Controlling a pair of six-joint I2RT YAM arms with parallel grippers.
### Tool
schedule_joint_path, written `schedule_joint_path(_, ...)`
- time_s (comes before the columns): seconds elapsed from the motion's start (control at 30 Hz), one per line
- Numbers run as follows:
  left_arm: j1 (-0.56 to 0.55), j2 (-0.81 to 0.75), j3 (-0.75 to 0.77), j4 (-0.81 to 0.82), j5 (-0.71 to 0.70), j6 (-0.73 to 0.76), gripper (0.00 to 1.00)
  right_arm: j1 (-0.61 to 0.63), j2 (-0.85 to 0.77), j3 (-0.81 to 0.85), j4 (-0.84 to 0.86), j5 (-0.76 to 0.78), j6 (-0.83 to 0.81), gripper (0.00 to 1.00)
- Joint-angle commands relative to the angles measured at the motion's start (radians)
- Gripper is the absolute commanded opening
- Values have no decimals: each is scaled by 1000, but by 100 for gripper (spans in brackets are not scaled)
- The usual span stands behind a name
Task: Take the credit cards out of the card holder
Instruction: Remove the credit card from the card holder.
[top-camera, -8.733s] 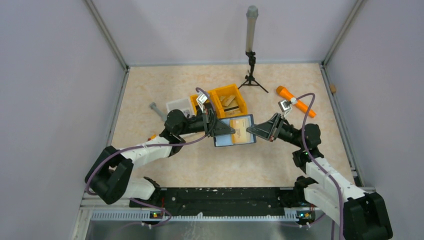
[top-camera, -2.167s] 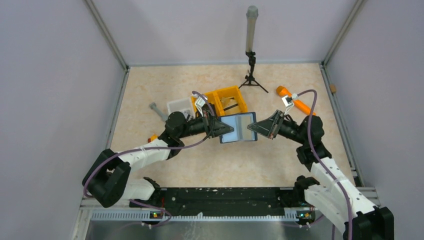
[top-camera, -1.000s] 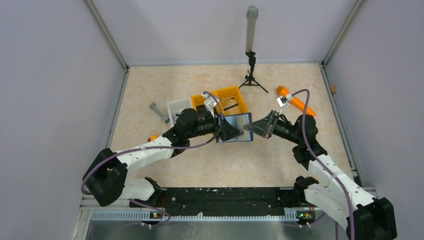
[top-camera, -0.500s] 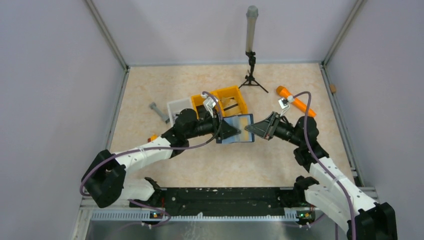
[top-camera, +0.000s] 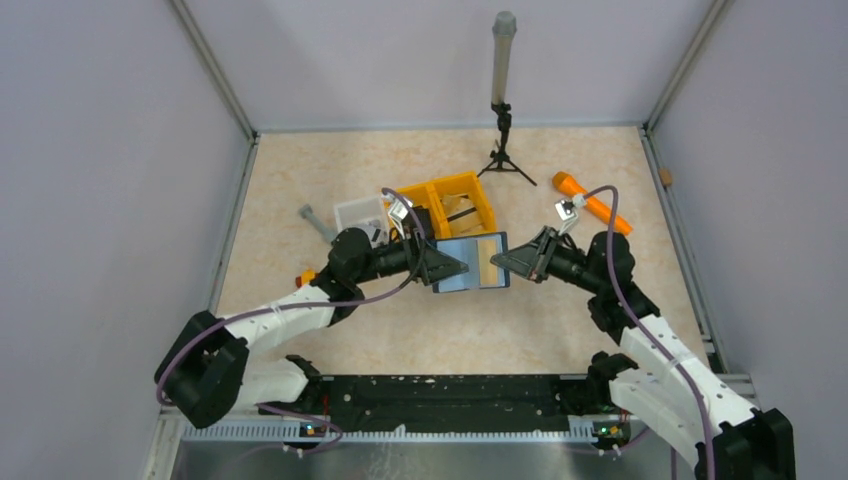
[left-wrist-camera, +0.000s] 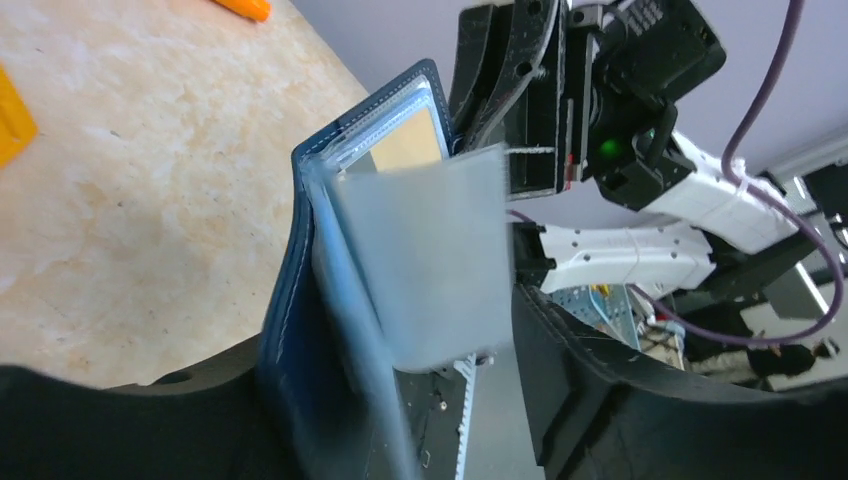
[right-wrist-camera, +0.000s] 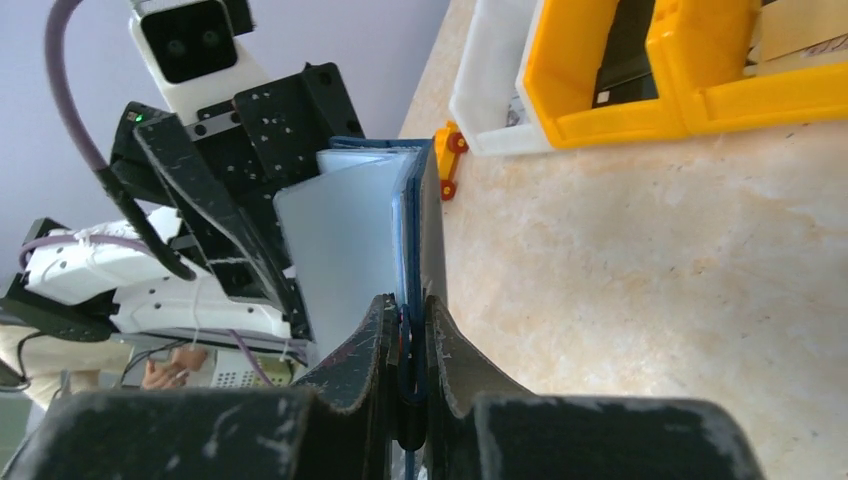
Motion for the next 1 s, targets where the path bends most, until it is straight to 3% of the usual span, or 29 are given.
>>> schedule_joint_path(0.0, 35, -132, 22, -191, -116, 112, 76, -8, -21, 86, -73, 66, -78, 0)
schedule_joint_path(0.1, 32, -204, 93, -527, -315, 258, 84, -7, -23, 143, -221, 154, -218, 0)
schedule_joint_path(0.2, 33, -245, 129, -649, -393, 316, 86, -6, -25, 191, -334, 231, -320, 0)
schedule_joint_path(0.43, -57, -207, 202, -618, -377, 301, 80, 2, 23, 276, -497, 381, -445, 0)
schedule_joint_path(0.67, -231, 5, 367, -568, -401, 316, 80, 79, 87, 324, -549, 492, -460, 0)
schedule_joint_path(0.83, -268, 123, 472, -560, -388, 311, 77, 172, 116, 358, -593, 628, -469, 0)
schedule_joint_path(0.97, -272, 188, 521, -570, -365, 290, 67, 179, 108, 356, -590, 665, -461, 0)
